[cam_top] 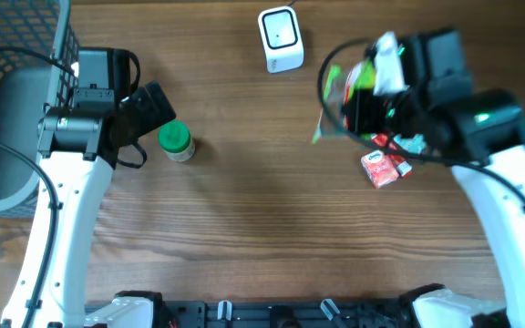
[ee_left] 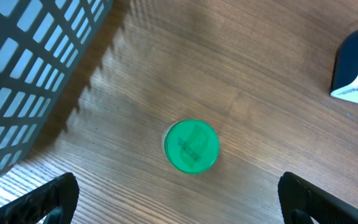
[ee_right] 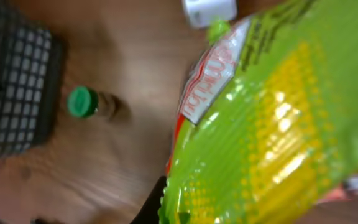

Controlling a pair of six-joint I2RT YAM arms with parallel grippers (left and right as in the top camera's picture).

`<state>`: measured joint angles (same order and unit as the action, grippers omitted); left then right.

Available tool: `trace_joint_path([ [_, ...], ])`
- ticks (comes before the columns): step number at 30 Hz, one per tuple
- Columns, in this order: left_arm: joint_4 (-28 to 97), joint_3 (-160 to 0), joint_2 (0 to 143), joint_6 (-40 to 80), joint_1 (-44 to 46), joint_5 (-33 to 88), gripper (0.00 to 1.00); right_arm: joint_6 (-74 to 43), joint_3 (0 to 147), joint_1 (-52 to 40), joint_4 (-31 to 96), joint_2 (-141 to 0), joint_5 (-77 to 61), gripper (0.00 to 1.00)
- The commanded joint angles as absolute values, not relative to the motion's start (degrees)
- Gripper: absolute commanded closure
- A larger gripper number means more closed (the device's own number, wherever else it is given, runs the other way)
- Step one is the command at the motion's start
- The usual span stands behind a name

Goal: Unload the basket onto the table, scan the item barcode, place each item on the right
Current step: 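Lift the green snack bag and move it toward the scanner, then hold the green snack bag in front of the white scanner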

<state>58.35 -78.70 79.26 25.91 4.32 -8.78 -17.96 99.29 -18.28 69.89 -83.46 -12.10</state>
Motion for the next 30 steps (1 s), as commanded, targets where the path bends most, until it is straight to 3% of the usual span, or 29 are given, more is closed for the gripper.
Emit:
trace_joint_path([
  [1, 58.3, -78.8, 79.5, 26.2, 3.9, -9.5, 0.00, -15.3, 116.3, -18.6, 74.6, -93.8, -3.8, 0.96],
  [6, 58.4, -78.8, 79.5, 26.2, 3.9, -9.5, 0.00, -9.8, 125.0, -21.8, 68.0, -105.8, 7.1, 0.96],
  [12, 58.3, -78.8, 79.5, 26.2, 3.9, -9.5, 0.00, 0.0, 124.9, -29.9, 54.4, -119.1, 36.0, 0.96],
  [16, 58.4, -78.8, 79.5, 26.2, 3.9, -9.5, 0.00, 14.8, 124.8, -34.6, 39.8, -128.4, 52.2, 0.96],
  [21, 58.4, -78.8, 79.5, 26.2, 3.9, -9.5, 0.00, 29.5, 124.8, -36.9, 23.0, -136.5, 59.6, 0.96],
  [27, 58.4, -78.8, 79.5, 26.2, 3.9, -9.5, 0.00, 23.8, 124.8, -37.2, 24.2, -136.4, 61.2, 0.96],
  [30, 58.3, -78.8, 79.5, 26.2, 3.9, -9.5, 0.00, 19.0, 124.8, -37.1, 31.2, -131.6, 57.5, 0.96],
])
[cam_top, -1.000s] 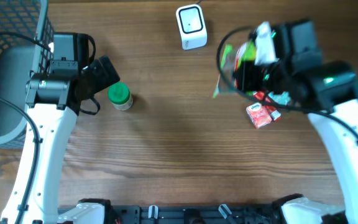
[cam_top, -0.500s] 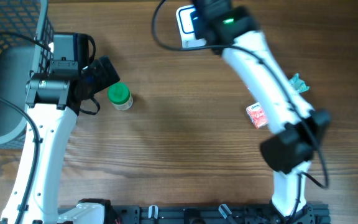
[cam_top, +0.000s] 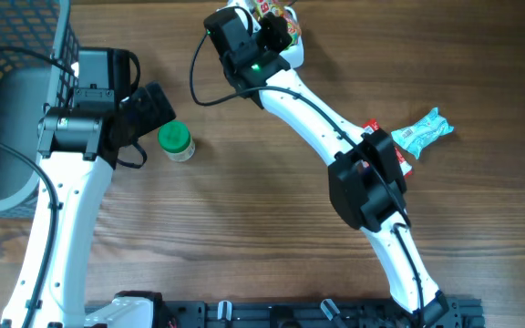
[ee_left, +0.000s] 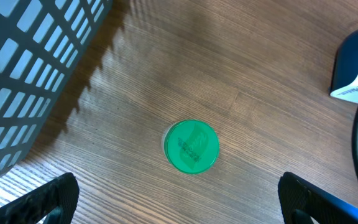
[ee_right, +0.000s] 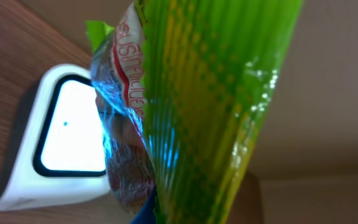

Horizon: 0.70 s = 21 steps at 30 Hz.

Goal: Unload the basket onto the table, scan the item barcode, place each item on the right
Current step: 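Hold the green snack bag in front of the white scanner, then drop the green snack bag onto the pile at right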

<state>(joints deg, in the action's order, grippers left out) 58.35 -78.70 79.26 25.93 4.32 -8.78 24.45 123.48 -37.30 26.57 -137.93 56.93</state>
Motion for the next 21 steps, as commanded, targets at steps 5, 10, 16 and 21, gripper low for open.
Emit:
trace_joint_path([
  [5, 58.4, -78.8, 79.5, 26.2, 3.9, -9.5, 0.00, -4.2, 124.8, -35.2, 58.7, -116.2, 39.9, 0.96],
  [10, 58.4, -78.8, 79.5, 26.2, 3.9, -9.5, 0.00, -21.3, 124.8, -27.9, 86.4, -104.9, 23.7, 0.96],
  [16, 58.3, -78.8, 79.5, 26.2, 3.9, -9.5, 0.00, -15.8, 116.5, -13.8, 89.1, -104.2, 6.4, 0.96],
  [21, 58.3, -78.8, 79.5, 26.2, 3.9, -9.5, 0.00, -11.6, 103.2, -4.3, 82.0, -104.2, 0.9, 0.96],
])
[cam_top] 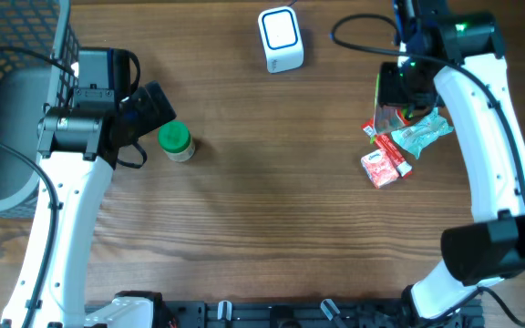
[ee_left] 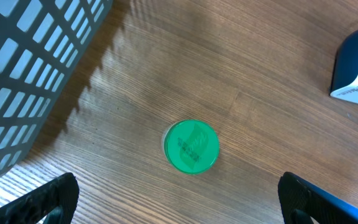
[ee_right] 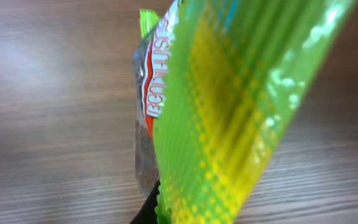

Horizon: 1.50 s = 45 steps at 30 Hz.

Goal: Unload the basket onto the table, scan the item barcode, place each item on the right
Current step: 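Drop the green snack bag onto the pile at right, then lower the left gripper onto the green-lidded jar and grasp it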

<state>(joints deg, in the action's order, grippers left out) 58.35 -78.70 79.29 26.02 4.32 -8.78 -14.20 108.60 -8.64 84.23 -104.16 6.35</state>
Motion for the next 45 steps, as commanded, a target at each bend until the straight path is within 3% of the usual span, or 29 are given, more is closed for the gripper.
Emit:
trace_joint_path([
  [1, 58.4, -78.8, 79.5, 26.2, 3.9, -9.5, 0.00, -11.6, 99.9, -2.9, 79.9, -104.2, 0.9, 0.96],
  [7, 58.3, -78.8, 79.5, 26.2, 3.9, -9.5, 0.00, -11.5, 85.9, 2.0, 70.7, -104.2, -1.3, 0.95],
  [8, 58.3, -78.8, 79.5, 26.2, 3.9, -9.5, 0.00, -11.6, 82.9, 2.7, 68.4, -104.2, -1.7, 0.82],
  [9, 58.4, -78.8, 79.5, 26.2, 3.9, -9.5, 0.00, -11.6, 80.4, 3.1, 66.6, -104.2, -1.6, 0.51],
  [11, 58.3, -78.8, 79.5, 26.2, 3.9, -9.5, 0.00, -11.6, 78.3, 3.8, 65.4, -104.2, -1.5, 0.27],
  [15, 58.3, -78.8, 79.5, 26.2, 3.9, -9.5, 0.00, -11.9, 80.7, 4.4, 67.2, -102.7, 0.0, 0.17],
  [18, 58.3, -78.8, 79.5, 26.2, 3.9, -9.5, 0.00, -11.4, 85.6, 4.4, 69.3, -101.0, 2.3, 0.02],
  [23, 58.3, -78.8, 79.5, 26.2, 3.9, -9.5, 0.00, -11.7, 90.3, 4.4, 71.5, -98.1, 0.6, 0.00],
  [27, 58.4, -78.8, 79.5, 26.2, 3.9, -9.5, 0.00, -2.7, 90.2, 3.3, 71.7, -97.2, -16.9, 0.00],
  [31, 58.1, -78.8, 79.5, 26.2, 4.0, -9.3, 0.00, -1.9, 89.9, 0.9, 71.9, -97.2, -17.7, 0.00],
  [35, 56.8, -78.8, 79.5, 26.2, 4.0, -0.4, 0.02, -1.9, 89.9, 0.5, 71.8, -97.3, -18.2, 0.00],
  [36, 56.9, -78.6, 79.7, 26.2, 4.0, -0.4, 0.40, -2.0, 89.9, 0.5, 71.9, -97.3, -18.2, 0.00],
  [37, 57.3, -78.0, 79.8, 28.1, 4.1, -0.4, 0.66, -2.2, 89.6, 0.5, 71.7, -97.3, -18.2, 0.00],
  [42, 53.4, -70.7, 82.8, 30.9, 5.4, -0.4, 0.15, -3.2, 89.2, 0.5, 71.5, -97.3, -18.1, 0.00],
  [45, 50.7, -68.7, 86.7, 30.9, 5.3, -0.5, 0.14, -3.2, 89.2, 0.5, 71.4, -97.3, -18.1, 0.00],
])
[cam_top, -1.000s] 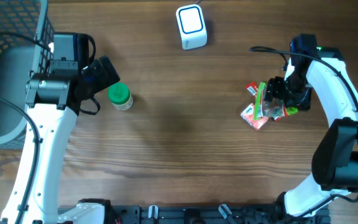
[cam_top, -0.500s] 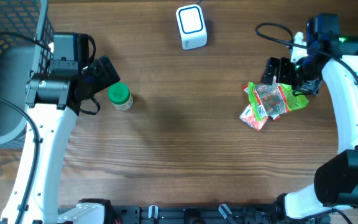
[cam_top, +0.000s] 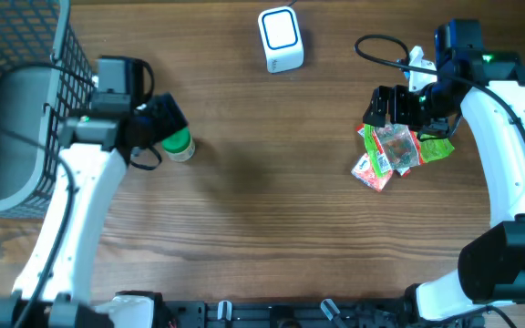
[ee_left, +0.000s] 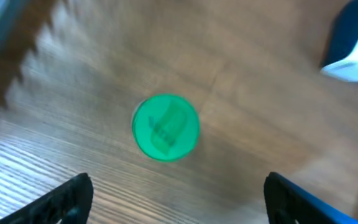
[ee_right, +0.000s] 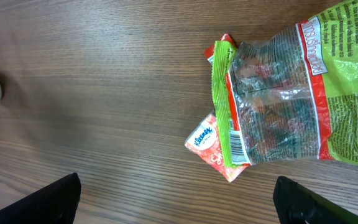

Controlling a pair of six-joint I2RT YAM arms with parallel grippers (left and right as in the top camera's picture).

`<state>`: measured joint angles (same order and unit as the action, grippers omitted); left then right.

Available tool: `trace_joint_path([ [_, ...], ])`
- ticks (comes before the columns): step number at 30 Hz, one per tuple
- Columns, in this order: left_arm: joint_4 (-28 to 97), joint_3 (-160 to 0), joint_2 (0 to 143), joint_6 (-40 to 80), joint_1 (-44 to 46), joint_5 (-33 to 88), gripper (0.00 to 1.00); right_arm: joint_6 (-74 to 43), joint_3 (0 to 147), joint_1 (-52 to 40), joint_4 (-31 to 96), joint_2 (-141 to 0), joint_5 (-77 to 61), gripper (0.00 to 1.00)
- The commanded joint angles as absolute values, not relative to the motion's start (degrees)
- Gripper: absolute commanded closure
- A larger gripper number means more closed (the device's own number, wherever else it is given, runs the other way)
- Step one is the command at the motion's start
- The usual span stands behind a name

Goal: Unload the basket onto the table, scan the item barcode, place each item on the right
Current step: 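Lower the left gripper onto the green-lidded jar and grasp it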

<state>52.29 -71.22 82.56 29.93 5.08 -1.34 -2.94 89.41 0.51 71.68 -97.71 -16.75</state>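
Observation:
A green and clear snack bag point(ee_right: 284, 106) lies flat on the table with its barcode strip facing up; it also shows at the right in the overhead view point(cam_top: 395, 146). My right gripper point(ee_right: 179, 202) hangs open above it, with nothing between its fingers point(ee_right: 42, 199). The white scanner point(cam_top: 281, 39) stands at the far edge of the table. A green-lidded jar point(ee_left: 165, 126) stands at the left. My left gripper point(ee_left: 179, 199) is open just over the jar point(cam_top: 179, 144). The left wrist view is blurred.
A red tissue pack point(ee_right: 207, 146) lies partly under the snack bag. A black wire basket point(cam_top: 71, 55) fills the far left. The scanner's edge point(ee_left: 353, 43) shows at the upper right of the left wrist view.
My right gripper held the snack bag over the pile at the right; now the bag lies on that pile and the gripper is open. My left gripper has shifted closer over the jar.
My right gripper held the snack bag to the right of the scanner, then right at the scanner's face. Then it held the bag over the pile at the right, where the bag now lies, let go. My left gripper stayed open by the jar, and now stands closer over it.

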Motion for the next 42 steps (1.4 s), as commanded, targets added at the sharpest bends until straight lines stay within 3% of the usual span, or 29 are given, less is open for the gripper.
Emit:
trace_joint_path([
  [1, 50.3, -68.7, 87.9, 30.5, 5.3, -0.4, 0.12, -3.2, 89.2, 0.5, 71.4, -97.3, -18.1, 0.00],
  [12, 46.8, -68.7, 99.6, 30.3, 5.4, -1.5, 0.09, -3.2, 89.1, 0.5, 71.6, -97.3, -18.1, 0.00],
  [18, 47.3, -68.6, 101.3, 30.3, 5.5, 1.2, 0.26, -3.1, 89.1, 0.5, 71.5, -97.3, -18.1, 0.00],
  [22, 47.8, -68.6, 101.3, 30.3, 7.4, 4.3, 0.27, -3.0, 89.1, 0.5, 71.5, -97.3, -18.1, 0.00],
  [28, 48.8, -68.6, 101.3, 30.3, 17.0, 5.1, 0.26, -3.0, 89.1, 0.5, 71.5, -97.3, -18.1, 0.00],
  [32, 48.8, -68.6, 101.3, 30.5, 25.1, 5.1, 0.24, -3.0, 89.1, 0.5, 71.6, -97.3, -18.1, 0.00],
  [35, 51.1, -70.8, 99.2, 31.4, 27.2, 2.2, 0.10, -3.0, 89.1, 0.5, 71.5, -97.3, -18.1, 0.00],
  [38, 55.2, -74.9, 96.3, 33.8, 24.7, -5.6, 0.06, -3.0, 89.1, 0.5, 71.6, -97.3, -18.1, 0.00],
  [42, 55.5, -77.2, 93.1, 35.0, 16.9, -5.6, 0.02, -3.0, 89.1, 0.5, 71.6, -97.3, -18.1, 0.00],
])
